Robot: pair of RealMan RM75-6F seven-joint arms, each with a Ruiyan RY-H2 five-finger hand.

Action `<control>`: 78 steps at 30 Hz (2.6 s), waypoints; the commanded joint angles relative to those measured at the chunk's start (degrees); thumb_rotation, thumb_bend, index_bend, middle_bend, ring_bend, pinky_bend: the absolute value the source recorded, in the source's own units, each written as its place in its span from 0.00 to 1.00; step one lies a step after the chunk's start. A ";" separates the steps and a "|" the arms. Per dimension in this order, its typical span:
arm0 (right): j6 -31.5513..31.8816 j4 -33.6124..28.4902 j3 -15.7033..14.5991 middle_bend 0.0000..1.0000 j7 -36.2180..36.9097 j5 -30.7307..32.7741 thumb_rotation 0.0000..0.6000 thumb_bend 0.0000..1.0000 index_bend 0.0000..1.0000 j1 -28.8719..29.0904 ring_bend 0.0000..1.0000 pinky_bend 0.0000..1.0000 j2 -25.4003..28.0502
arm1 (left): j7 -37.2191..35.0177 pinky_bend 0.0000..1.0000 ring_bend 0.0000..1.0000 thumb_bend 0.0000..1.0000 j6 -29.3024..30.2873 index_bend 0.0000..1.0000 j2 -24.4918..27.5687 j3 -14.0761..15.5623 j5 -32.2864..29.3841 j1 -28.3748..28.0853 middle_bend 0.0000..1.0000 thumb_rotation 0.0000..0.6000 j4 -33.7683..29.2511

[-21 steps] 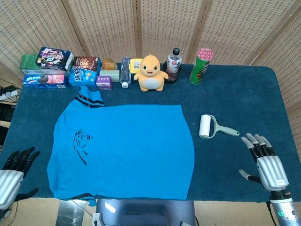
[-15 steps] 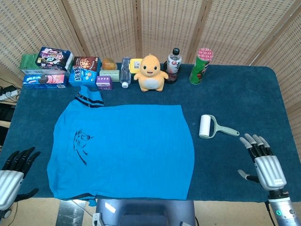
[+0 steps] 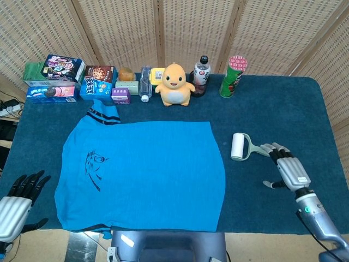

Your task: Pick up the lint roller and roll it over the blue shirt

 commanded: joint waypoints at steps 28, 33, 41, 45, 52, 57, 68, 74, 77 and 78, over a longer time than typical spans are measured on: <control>-18.72 27.07 2.88 0.47 3.40 9.37 1.00 0.37 0.37 13.34 0.38 0.49 -17.52 | 0.29 0.01 0.00 0.09 -5.08 0.00 -0.26 -2.78 -9.58 -2.94 0.00 1.00 -0.92; -17.78 27.89 2.92 0.61 4.64 9.03 1.00 0.81 0.50 13.41 0.61 0.74 -18.26 | 0.16 0.01 0.00 0.09 -5.20 0.00 -0.26 -2.78 -9.79 -3.08 0.00 1.00 -0.91; -14.31 25.03 2.89 0.69 6.11 7.37 1.00 1.00 0.56 13.15 0.77 0.96 -16.21 | 0.17 0.01 0.00 0.09 -5.18 0.00 -0.32 -2.68 -9.82 -3.18 0.00 1.00 -0.94; -12.13 20.74 3.35 0.69 4.63 6.57 1.00 1.00 0.55 13.48 0.79 0.99 -14.02 | 0.21 0.01 0.00 0.09 -5.21 0.00 -0.34 -2.59 -9.81 -3.22 0.00 1.00 -0.98; -9.36 9.52 5.75 0.69 -10.77 7.39 1.00 1.00 0.55 16.39 0.79 1.00 -12.59 | 0.27 0.01 0.00 0.09 -5.70 0.00 -0.36 -2.24 -9.53 -3.44 0.00 1.00 -1.08; -9.32 0.72 8.04 0.69 -27.35 11.76 1.00 1.00 0.54 19.59 0.80 1.00 -14.69 | -0.92 0.01 0.00 0.09 -5.48 0.00 0.09 -2.10 -9.28 -3.37 0.00 1.00 -1.00; -7.91 -4.30 10.58 0.71 -50.34 23.61 1.00 1.00 0.53 25.11 0.81 1.00 -23.14 | -2.91 0.01 0.00 0.09 -5.91 0.00 0.86 -1.87 -8.97 -3.62 0.00 1.00 -0.69; -5.90 -5.04 10.45 0.71 -61.76 30.68 1.00 1.00 0.53 28.00 0.81 1.00 -28.27 | -3.22 0.01 0.00 0.09 -6.39 0.00 0.98 -1.63 -8.71 -3.83 0.00 1.00 -0.59; -5.41 -4.33 10.42 0.71 -66.47 35.29 1.00 1.00 0.53 29.47 0.81 1.00 -30.82 | -3.38 0.01 0.00 0.09 -6.46 0.00 1.05 -1.64 -8.78 -3.88 0.00 1.00 -0.57; -5.22 -4.12 10.34 0.71 -67.59 36.58 1.00 1.00 0.53 29.85 0.81 1.00 -31.53 | -3.46 0.01 0.00 0.09 -6.42 0.00 1.08 -1.65 -8.79 -3.88 0.00 1.00 -0.57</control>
